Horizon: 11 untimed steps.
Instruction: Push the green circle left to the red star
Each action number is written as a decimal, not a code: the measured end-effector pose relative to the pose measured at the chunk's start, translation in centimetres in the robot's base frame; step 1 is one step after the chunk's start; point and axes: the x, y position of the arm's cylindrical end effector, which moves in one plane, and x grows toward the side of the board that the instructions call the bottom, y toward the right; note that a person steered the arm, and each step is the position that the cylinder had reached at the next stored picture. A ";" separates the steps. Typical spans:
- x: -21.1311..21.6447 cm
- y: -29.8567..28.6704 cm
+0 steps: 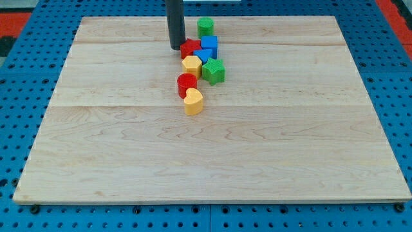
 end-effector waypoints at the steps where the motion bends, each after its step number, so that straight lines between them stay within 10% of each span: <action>1: 1.2 -0.4; 4: -9.3 2.0; 7: -7.2 12.3; 9: -1.4 -5.1; 11: -2.7 -7.9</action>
